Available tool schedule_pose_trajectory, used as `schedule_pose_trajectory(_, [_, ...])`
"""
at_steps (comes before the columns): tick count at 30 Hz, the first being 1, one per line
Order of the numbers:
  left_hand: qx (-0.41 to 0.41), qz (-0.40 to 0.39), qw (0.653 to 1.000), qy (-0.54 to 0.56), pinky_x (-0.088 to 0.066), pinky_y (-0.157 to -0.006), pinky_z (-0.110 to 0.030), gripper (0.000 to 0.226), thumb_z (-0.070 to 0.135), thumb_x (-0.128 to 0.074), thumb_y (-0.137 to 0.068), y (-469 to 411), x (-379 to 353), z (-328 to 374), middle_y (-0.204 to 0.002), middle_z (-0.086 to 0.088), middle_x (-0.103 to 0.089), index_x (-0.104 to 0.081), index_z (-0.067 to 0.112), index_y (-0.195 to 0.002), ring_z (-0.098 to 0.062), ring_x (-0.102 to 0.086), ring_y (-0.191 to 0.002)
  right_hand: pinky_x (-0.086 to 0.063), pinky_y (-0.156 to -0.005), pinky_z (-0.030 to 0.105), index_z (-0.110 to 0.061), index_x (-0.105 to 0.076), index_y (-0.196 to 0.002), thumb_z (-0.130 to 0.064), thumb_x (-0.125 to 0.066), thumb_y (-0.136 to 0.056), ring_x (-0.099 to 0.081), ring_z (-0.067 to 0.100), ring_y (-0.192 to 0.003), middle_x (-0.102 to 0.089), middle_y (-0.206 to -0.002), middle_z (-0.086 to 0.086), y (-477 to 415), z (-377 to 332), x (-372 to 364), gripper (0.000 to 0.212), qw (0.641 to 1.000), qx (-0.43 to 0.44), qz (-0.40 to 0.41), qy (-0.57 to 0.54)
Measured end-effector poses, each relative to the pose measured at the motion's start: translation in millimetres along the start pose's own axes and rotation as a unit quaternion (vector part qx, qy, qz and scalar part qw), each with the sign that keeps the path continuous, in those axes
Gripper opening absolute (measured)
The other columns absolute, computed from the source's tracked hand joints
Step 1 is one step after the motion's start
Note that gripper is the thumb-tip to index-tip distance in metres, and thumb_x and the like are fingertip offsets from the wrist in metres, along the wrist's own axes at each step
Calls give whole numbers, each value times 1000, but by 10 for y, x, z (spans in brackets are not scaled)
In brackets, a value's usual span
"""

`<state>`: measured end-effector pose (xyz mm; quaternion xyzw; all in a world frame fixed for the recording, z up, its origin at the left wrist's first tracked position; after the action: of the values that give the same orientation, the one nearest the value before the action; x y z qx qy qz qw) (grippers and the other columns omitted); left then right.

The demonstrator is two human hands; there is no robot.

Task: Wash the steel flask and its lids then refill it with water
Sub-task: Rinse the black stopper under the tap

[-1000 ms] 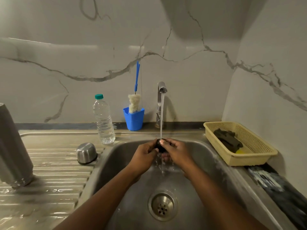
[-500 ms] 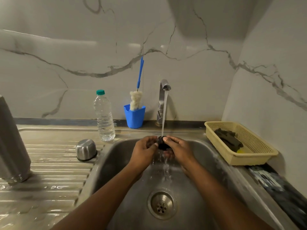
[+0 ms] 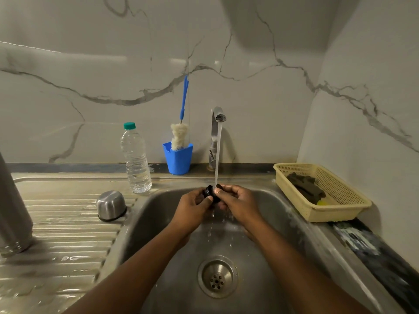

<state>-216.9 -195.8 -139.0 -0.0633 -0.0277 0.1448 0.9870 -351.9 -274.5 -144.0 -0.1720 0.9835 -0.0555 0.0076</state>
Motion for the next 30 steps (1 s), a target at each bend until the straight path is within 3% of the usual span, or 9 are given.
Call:
schedule_pose_trajectory(4, [6,2,1000,15,-63,-81,-26,25,6,-58,-105,11,21,-6,-103,0,-81,-70,21,-120,-16,-78,-99,-55,-70,17,-23,-73,-121,-21,-80,-91,-74,9,-92,-78,-107,-3,-9,19,-25,31,1000,-1,-4,21])
schedule_pose_trajectory(8, [10,10,1000,-7,-65,-86,-33,20,11,-60,-106,4,48,-21,-101,-2,-82,-74,14,-120,-20,-78,-98,-57,-78,17,-23,-70,-127,-24,-79,-91,-71,5,-103,-74,-115,-8,-16,-20,0,37,999,18,2,45])
schedule_pose_trajectory(11, [22,5,999,-25,-64,-87,-35,20,14,-59,-106,6,19,-50,-101,-1,-82,-74,19,-119,-24,-77,-100,-58,-97,28,-20,-72,-128,-24,-81,-89,-70,8,-112,-75,-119,-5,-57,-23,54,41,997,31,27,59])
schedule_pose_trajectory(13, [18,-1,999,-50,-63,-91,-41,22,14,-60,-106,2,9,-55,-101,1,-81,-73,23,-120,-27,-76,-102,-58,-99,29,-19,-72,-129,-22,-82,-89,-70,9,-113,-75,-121,-3,-66,-26,79,41,997,36,39,60])
schedule_pose_trajectory(18, [-6,4,998,-62,-59,-90,-25,32,6,-60,-104,8,19,20,-106,12,-80,-71,27,-125,-2,-74,-101,-57,-87,16,-19,-69,-134,-19,-79,-91,-68,7,-112,-73,-125,-2,-48,-67,99,44,995,51,46,71])
schedule_pose_trajectory(21, [-7,-17,999,-49,-59,-93,-30,35,4,-60,-103,3,-18,10,-110,11,-80,-70,31,-123,-6,-74,-104,-61,-93,29,-23,-66,-136,-19,-76,-94,-68,10,-114,-71,-129,-2,-25,-82,95,44,996,48,45,60])
schedule_pose_trajectory(24, [-12,-17,999,-34,-59,-95,-30,34,4,-61,-103,-2,-24,2,-112,10,-80,-69,26,-126,-6,-74,-107,-61,-92,29,-23,-63,-141,-18,-72,-97,-66,13,-119,-69,-133,0,-14,-101,76,45,997,51,35,56])
schedule_pose_trajectory(27, [-19,1,1000,-24,-60,-96,-32,32,5,-62,-103,-10,2,22,-110,9,-80,-68,21,-130,-6,-75,-105,-56,-105,39,-28,-62,-143,-22,-71,-98,-64,11,-123,-68,-136,-2,-18,-114,57,45,995,62,28,70])
schedule_pose_trajectory(30, [-17,22,999,-26,-61,-97,-35,35,13,-66,-102,-10,36,15,-109,6,-80,-61,30,-132,-7,-75,-103,-55,-106,35,-30,-60,-144,-23,-66,-102,-62,7,-122,-67,-139,-3,-7,-125,15,43,995,55,7,77])
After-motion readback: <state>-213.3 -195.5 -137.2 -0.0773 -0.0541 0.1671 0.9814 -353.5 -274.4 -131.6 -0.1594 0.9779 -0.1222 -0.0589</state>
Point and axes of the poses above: each hand's wrist, its own y-axis away from the middle knuckle, its own x-axis out of the back of the hand, z = x × y, the point moved 7 cm from there along -y, towards the middle knuckle
